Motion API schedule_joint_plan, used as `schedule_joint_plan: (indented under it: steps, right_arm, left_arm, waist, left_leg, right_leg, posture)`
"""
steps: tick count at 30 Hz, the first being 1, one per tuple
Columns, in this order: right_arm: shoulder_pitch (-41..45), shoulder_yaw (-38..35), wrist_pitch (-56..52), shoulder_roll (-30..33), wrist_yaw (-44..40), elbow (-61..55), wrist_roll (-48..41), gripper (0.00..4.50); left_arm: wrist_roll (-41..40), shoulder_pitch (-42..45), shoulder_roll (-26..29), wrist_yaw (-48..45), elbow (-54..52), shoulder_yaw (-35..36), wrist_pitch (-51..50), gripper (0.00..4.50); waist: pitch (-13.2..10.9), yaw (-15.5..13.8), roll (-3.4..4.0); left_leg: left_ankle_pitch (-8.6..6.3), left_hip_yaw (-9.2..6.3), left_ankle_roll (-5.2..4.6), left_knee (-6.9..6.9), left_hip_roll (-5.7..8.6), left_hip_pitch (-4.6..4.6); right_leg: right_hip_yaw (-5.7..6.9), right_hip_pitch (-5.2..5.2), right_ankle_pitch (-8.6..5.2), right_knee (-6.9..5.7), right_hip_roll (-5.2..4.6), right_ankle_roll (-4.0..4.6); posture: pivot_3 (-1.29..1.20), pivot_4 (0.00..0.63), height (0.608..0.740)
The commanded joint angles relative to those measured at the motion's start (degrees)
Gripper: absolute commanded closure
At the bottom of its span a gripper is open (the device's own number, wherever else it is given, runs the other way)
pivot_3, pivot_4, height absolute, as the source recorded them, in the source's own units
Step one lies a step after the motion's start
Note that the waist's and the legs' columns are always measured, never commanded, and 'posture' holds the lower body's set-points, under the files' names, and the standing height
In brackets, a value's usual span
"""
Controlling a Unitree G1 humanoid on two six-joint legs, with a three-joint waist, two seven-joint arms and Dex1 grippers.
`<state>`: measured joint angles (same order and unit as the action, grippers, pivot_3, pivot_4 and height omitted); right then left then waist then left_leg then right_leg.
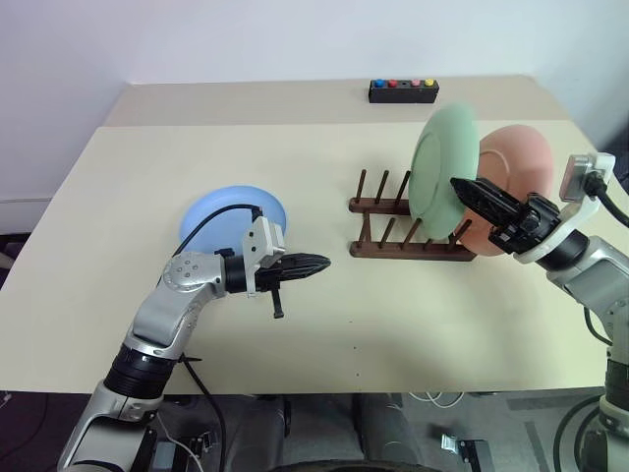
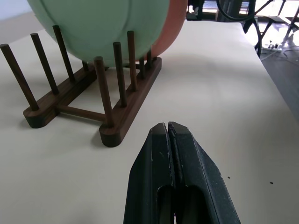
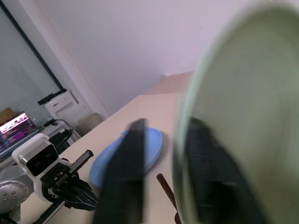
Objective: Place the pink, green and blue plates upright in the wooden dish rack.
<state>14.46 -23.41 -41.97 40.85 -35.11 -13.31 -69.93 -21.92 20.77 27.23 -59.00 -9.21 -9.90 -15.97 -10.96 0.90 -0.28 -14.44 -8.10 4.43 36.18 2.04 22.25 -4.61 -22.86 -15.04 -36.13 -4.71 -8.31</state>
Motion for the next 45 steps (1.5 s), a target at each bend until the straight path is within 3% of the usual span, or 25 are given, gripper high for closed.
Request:
schedule_joint_plan:
  steps: [1, 3, 17, 28, 31, 38, 45]
  right_arm:
    - [0.0, -2.3, 0.4, -0.3, -0.1, -0.9, -0.1, 1.34]
    - [-0.1, -2.5, 0.5, -0.3, 0.0, -1.0, 0.1, 0.30]
    - [-1.0, -5.4, 1.5, 1.1, 1.4, -4.4, 2.4, 0.30]
    - [-0.6, -10.0, 6.9, 8.6, -3.3, -4.6, 12.3, 0.30]
    - [-1.9, -9.7, 9.2, 12.9, -7.9, -8.2, 16.5, 0.25]
    - [-4.2, -9.4, 12.9, 19.8, -18.8, -17.0, 20.2, 0.25]
    - [-9.4, -1.2, 16.4, 20.8, -24.1, -25.6, 27.3, 0.25]
  left_arm:
    - [-0.5, 0.6, 0.3, 0.1, -2.3, 0.7, 0.3, 4.50]
    - [-0.6, 0.6, 0.3, 0.1, -2.4, 0.7, 0.2, 4.50]
    - [-0.7, 0.5, 0.1, 0.3, -2.5, 0.6, 0.2, 4.50]
    - [-2.6, 0.7, 1.6, 2.2, -2.0, 4.8, -2.7, 4.50]
    - [-6.1, 2.2, 2.2, 6.3, -0.6, 10.9, -7.8, 3.66]
    - [2.8, 6.5, 8.3, 19.2, 6.4, 16.6, -10.1, 0.16]
    - [3.6, 14.0, 10.5, 29.9, 12.8, 19.9, -26.8, 0.16]
  waist:
    - [0.0, 0.0, 0.00]
    - [0.0, 0.0, 0.00]
    - [0.0, 0.0, 0.00]
    - [0.0, 0.0, 0.00]
    - [0.0, 0.1, 0.01]
    - [0.0, 0.1, -0.03]
    - [-0.1, -0.1, -0.37]
  left_leg:
    - [0.00, 0.00, 0.00, 0.00, 0.00, 0.00]
    - [0.00, 0.00, 0.00, 0.00, 0.00, 0.00]
    - [0.00, 0.00, 0.00, 0.00, 0.00, 0.00]
    - [0.00, 0.01, 0.00, 0.00, 0.00, 0.01]
    - [0.00, 0.01, 0.00, 0.00, -0.01, 0.01]
    - [0.00, 0.01, 0.00, 0.01, -0.01, 0.02]
    - [0.00, -0.04, 0.00, 0.04, -0.01, 0.06]
  right_leg:
    - [0.00, 0.00, 0.00, 0.00, 0.00, 0.00]
    - [0.00, 0.00, 0.00, 0.00, 0.00, 0.00]
    - [0.00, 0.00, 0.00, 0.00, 0.00, 0.00]
    - [0.00, 0.00, 0.00, 0.00, 0.00, 0.00]
    - [0.01, -0.02, 0.00, 0.00, 0.01, 0.00]
    - [0.03, -0.01, 0.00, 0.02, 0.00, -0.02]
    - [0.08, -0.02, 0.00, 0.01, 0.00, -0.03]
  posture:
    - [0.00, 0.150, 0.740]
    - [0.00, 0.150, 0.740]
    - [0.00, 0.150, 0.740]
    - [0.00, 0.150, 0.740]
    - [0.00, 0.150, 0.740]
    - [0.00, 0.150, 0.740]
    - [0.00, 0.150, 0.740]
